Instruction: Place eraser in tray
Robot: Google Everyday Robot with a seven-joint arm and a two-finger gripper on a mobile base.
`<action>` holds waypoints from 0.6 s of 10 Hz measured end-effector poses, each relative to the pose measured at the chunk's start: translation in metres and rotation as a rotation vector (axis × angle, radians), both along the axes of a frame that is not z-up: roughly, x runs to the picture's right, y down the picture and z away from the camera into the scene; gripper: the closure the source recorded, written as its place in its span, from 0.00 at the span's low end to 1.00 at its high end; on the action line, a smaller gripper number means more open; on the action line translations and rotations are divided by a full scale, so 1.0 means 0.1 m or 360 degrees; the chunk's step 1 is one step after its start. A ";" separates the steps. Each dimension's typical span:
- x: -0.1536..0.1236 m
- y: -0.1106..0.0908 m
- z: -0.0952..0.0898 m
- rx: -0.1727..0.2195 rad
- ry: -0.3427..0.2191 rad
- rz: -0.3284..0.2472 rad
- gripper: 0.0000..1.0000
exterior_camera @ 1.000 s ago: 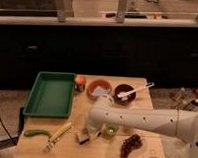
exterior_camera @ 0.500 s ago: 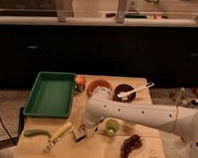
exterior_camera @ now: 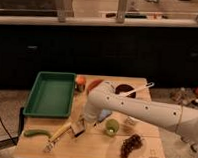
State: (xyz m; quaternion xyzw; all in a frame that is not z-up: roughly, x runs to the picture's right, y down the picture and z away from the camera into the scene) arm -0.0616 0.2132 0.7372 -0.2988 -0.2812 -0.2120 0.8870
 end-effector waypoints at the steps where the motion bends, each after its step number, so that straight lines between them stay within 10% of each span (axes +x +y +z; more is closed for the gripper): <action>1: 0.01 -0.05 -0.03 0.0004 -0.0008 0.0008 1.00; 6: -0.04 -0.32 -0.17 0.0040 -0.0021 -0.0001 1.00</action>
